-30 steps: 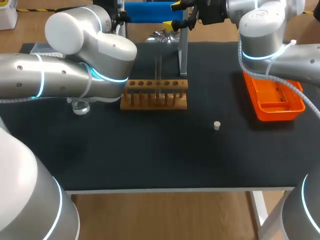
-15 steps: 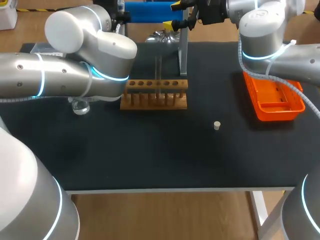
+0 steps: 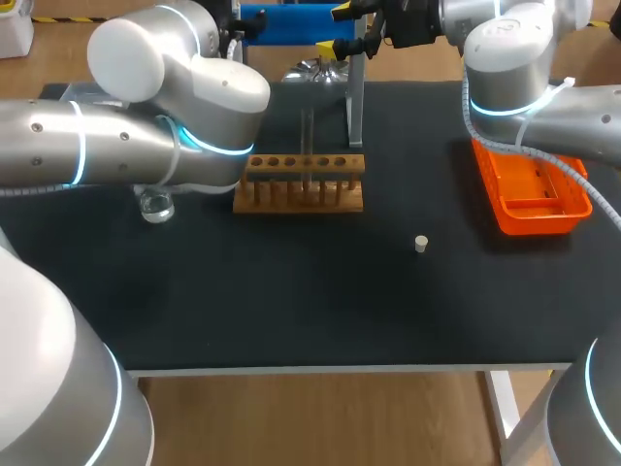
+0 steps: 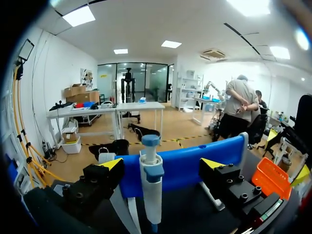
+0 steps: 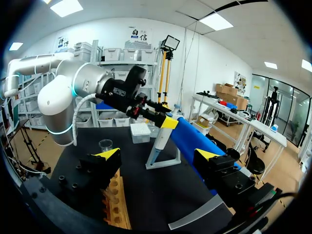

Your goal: Invert the test tube, pick up the pipette, mount the tip to pipette, aspirate from beaker and dispense into the tube, eject the tip, return the pipette, and cap with the stopper.

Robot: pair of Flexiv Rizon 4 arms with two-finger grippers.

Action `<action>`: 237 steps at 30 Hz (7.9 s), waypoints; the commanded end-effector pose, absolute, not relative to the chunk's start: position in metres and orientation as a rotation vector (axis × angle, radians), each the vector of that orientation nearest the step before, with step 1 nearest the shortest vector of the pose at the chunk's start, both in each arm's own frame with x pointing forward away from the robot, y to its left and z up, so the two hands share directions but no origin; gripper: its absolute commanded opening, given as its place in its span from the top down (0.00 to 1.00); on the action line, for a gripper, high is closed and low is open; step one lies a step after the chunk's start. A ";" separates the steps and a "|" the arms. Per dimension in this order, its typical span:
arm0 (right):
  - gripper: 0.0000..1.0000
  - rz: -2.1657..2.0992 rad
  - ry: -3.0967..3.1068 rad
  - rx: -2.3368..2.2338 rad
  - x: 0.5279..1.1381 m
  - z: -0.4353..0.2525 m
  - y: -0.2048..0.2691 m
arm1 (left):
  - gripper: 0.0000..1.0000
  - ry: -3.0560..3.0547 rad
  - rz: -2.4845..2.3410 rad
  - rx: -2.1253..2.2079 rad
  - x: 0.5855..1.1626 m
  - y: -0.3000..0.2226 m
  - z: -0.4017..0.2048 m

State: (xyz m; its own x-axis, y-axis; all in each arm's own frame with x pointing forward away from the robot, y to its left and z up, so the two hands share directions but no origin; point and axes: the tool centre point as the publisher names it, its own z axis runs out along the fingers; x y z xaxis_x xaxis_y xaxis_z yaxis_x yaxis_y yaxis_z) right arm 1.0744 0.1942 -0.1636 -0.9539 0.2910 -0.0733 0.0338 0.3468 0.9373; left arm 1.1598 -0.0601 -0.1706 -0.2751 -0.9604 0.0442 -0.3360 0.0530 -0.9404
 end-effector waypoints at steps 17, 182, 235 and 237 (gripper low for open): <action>0.00 1.648 2.386 0.292 1.074 -0.163 0.193 | 0.00 2.031 -1.508 -0.901 1.056 -0.084 -0.119; 0.00 1.591 2.363 0.305 1.029 -0.165 0.134 | 0.00 2.692 -1.463 -0.150 0.981 -0.204 -0.301; 0.00 1.462 2.356 0.635 0.809 -0.344 0.010 | 0.00 2.692 -1.463 -0.150 0.981 -0.204 -0.301; 0.00 1.457 2.359 0.637 0.811 -0.350 0.010 | 0.00 2.692 -1.463 -0.150 0.981 -0.204 -0.301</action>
State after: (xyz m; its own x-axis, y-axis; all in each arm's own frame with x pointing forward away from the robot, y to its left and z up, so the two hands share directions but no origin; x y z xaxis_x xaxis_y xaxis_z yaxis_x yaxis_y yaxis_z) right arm 0.8070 0.0035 -0.3415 -0.8640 0.5033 -0.0122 0.2137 0.3886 0.8963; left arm 0.9799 -0.2048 -0.3007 -0.9920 -0.1246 -0.0207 -0.0504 0.5411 -0.8395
